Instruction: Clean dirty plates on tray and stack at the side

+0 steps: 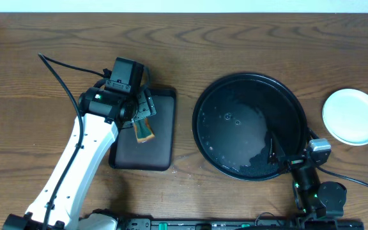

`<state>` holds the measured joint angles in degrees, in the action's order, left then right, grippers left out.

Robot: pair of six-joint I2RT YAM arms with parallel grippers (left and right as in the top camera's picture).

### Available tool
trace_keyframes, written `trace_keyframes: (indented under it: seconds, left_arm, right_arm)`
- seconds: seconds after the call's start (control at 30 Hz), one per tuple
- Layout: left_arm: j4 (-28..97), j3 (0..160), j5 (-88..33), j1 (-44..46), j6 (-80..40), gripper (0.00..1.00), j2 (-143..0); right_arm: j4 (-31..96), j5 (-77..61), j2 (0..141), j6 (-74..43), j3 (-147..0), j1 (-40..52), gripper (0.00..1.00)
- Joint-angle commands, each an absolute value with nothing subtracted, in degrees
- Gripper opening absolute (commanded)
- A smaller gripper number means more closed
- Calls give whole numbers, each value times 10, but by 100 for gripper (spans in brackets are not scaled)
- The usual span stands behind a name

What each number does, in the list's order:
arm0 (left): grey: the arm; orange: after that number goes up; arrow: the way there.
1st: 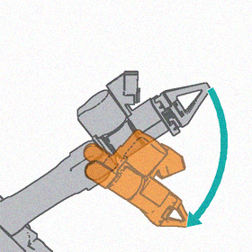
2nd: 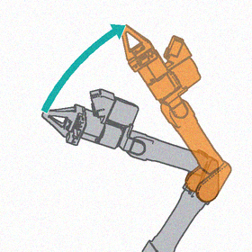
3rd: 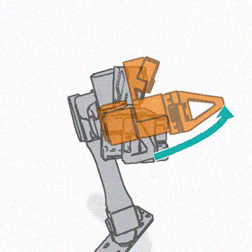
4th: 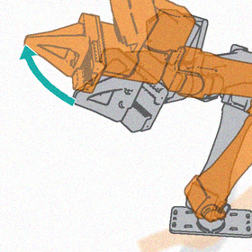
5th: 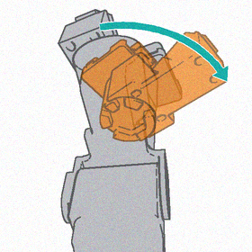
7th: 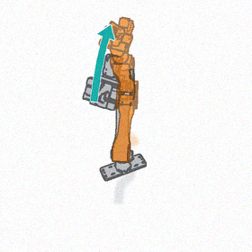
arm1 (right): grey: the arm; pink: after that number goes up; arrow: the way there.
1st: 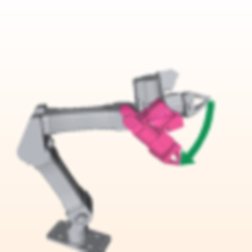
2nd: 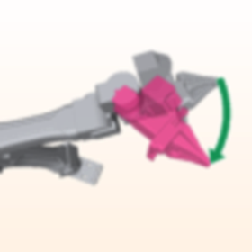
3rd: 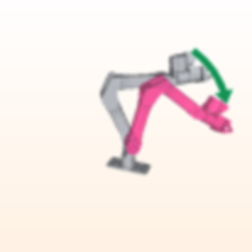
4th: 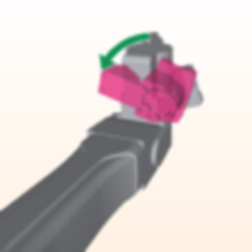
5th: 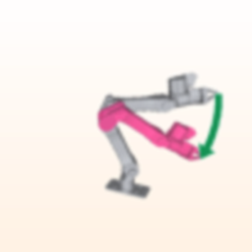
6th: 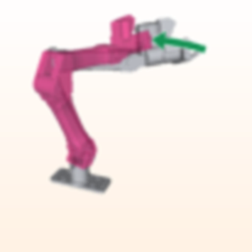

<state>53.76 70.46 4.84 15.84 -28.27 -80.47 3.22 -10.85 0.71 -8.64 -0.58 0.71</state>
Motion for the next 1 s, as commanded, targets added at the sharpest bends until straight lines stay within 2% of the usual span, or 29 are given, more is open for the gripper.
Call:
trace_keyframes:
  seconds: [0.0, 0.53, 0.6, 0.7, 0.83, 0.97]
  left_arm:
    - [539, 711, 52, 157, -282, 84, -806]
    - [539, 702, 52, 152, -281, 84, -788]
    - [526, 695, 79, 152, -274, 84, -764]
    - [473, 673, 114, 152, -265, 84, -713]
    - [375, 623, 123, 147, -187, 84, -630]
    - [285, 543, 123, 111, -163, 84, -527]
  right_arm:
    - [32, -105, 3, -81, -3, 12, 99]
    - [32, -105, 3, -81, -3, 12, 99]
    - [32, -105, 3, -81, -3, 12, 99]
    - [32, -105, 3, -81, -3, 12, 99]
    - [32, -105, 3, -81, -3, 12, 99]
    - [32, -105, 3, -81, -3, 12, 99]
